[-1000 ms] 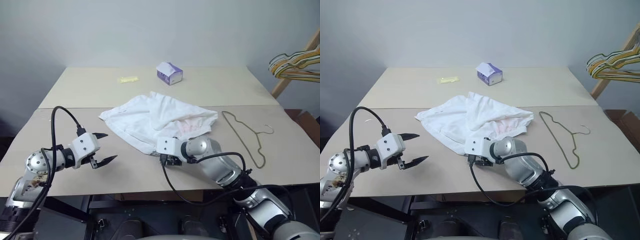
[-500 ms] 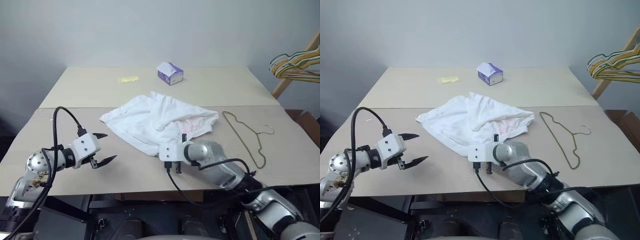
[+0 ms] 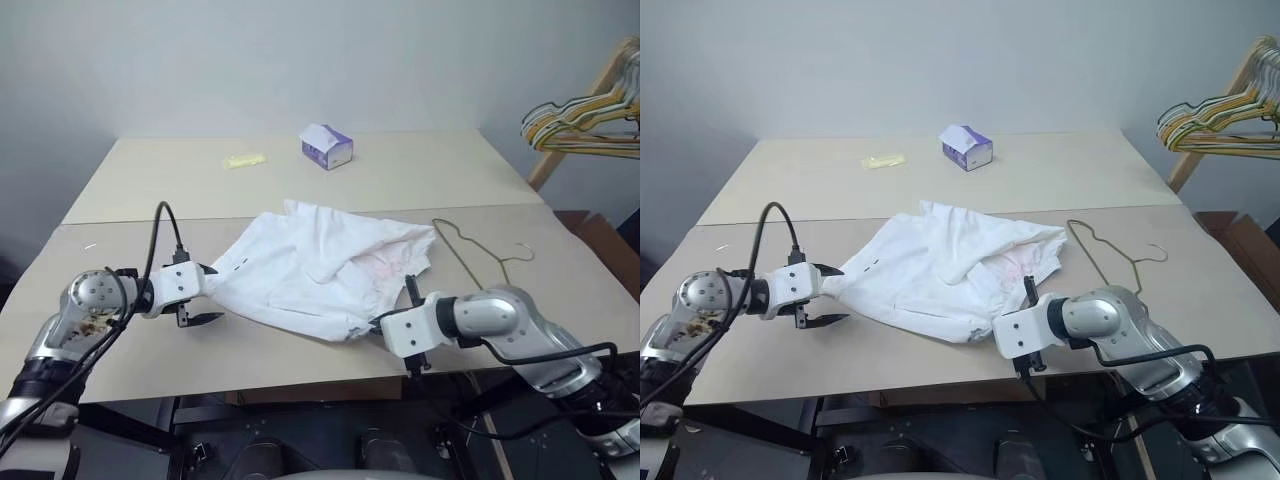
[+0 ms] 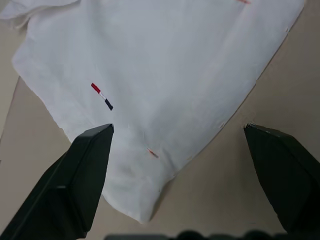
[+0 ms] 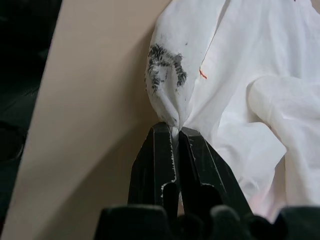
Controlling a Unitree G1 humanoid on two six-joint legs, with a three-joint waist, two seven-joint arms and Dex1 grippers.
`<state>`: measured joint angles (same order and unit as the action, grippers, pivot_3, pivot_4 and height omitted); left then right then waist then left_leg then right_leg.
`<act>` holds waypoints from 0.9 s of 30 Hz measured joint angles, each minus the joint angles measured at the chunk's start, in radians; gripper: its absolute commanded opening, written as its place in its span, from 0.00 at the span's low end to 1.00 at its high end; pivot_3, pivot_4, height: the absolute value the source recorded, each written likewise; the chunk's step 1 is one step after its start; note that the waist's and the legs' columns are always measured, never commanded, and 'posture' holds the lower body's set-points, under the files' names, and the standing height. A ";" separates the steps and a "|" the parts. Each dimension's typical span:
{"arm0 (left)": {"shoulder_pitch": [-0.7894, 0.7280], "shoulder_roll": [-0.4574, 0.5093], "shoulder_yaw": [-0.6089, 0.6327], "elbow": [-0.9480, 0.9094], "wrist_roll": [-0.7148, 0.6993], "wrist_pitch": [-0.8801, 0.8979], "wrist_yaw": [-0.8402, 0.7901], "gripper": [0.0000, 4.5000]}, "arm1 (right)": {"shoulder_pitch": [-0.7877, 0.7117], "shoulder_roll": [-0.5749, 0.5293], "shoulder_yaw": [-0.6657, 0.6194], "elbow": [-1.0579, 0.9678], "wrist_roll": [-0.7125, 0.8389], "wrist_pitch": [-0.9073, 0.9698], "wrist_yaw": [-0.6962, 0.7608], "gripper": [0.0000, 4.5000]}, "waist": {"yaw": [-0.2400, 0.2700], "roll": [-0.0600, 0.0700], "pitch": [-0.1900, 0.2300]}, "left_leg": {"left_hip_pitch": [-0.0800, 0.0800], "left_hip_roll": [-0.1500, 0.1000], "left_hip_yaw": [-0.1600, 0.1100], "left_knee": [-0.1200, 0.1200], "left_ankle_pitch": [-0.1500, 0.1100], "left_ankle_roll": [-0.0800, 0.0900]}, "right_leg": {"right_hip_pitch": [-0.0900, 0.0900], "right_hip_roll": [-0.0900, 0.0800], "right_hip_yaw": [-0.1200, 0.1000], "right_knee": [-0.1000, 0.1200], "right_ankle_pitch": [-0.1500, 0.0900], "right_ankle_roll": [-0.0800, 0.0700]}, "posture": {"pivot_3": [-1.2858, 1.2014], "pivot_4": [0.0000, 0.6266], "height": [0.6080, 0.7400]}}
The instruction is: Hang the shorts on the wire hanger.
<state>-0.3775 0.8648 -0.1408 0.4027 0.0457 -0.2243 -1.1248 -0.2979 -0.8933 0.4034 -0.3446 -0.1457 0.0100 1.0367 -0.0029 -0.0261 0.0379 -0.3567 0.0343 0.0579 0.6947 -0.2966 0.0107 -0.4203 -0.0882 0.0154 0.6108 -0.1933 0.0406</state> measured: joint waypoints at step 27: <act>-0.113 -0.010 -0.084 0.172 0.036 -0.032 -0.166 0.01 | 0.013 0.065 -0.037 0.060 -0.095 -0.004 -0.052 0.00 | -0.027 0.000 -0.001 | 0.002 0.000 0.000 0.000 0.000 0.000 | 0.001 0.000 0.001 0.002 0.000 0.000 | 0.51 0.00 1.00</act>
<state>-0.4901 0.8551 -0.2244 0.5747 0.0813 -0.2558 -1.2911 -0.2848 -0.8281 0.3667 -0.2843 -0.2402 0.0056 0.9847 -0.0300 -0.0264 0.0373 -0.3546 0.0345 0.0579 0.6951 -0.2965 0.0107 -0.4196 -0.0882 0.0166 0.6128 -0.1934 0.0407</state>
